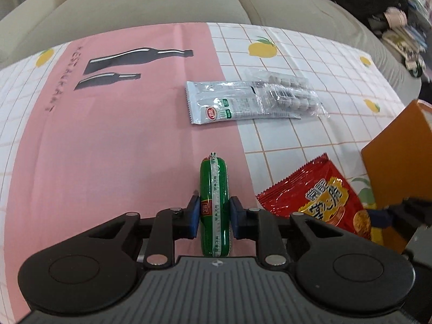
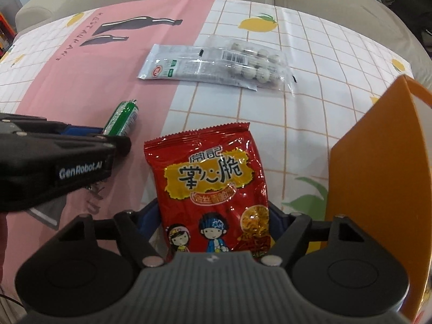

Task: Organize snacks
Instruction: 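Lift and carry the sausage stick and chip bag over the orange box, then lower both grippers into the box and open them to drop the snacks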

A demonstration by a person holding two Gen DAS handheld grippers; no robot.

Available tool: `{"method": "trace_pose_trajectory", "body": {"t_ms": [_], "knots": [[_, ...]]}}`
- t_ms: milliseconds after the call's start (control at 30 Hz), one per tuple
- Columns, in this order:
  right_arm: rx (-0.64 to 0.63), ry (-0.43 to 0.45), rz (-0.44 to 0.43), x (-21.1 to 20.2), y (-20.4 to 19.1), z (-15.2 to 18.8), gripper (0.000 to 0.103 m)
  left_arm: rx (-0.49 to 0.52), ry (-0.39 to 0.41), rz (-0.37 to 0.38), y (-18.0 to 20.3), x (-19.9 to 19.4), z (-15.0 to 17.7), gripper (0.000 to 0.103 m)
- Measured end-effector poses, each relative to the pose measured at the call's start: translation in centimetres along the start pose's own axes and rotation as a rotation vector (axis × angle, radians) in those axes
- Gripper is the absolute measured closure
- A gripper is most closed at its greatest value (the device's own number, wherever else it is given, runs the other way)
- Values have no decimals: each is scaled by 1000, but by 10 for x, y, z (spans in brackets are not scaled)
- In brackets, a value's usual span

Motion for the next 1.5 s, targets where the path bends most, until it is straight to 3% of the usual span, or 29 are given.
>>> {"method": "trace_pose_trajectory", "body": {"t_ms": [467, 733, 1167, 1500], "knots": [[43, 128, -93, -76, -5, 9, 29, -88, 78, 50, 12, -66, 0, 78], [104, 217, -136, -131, 16, 11, 29, -96, 122, 84, 33, -104, -6, 78], [223, 309, -147, -199, 97, 18, 29, 44, 174, 174, 117, -147, -22, 78], [250, 345, -52, -228, 178, 18, 29, 189, 177, 246, 191, -150, -45, 78]]}}
Point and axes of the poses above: each gripper's, at about its wrist camera, not at the fingertips, and x roughly the way its jaws point, y to its right, z to its underside, the point moved 9 cm from there along x, roughly the way its jaws point, and after that the axes turned 13 degrees about x, right-handed, at the moved point
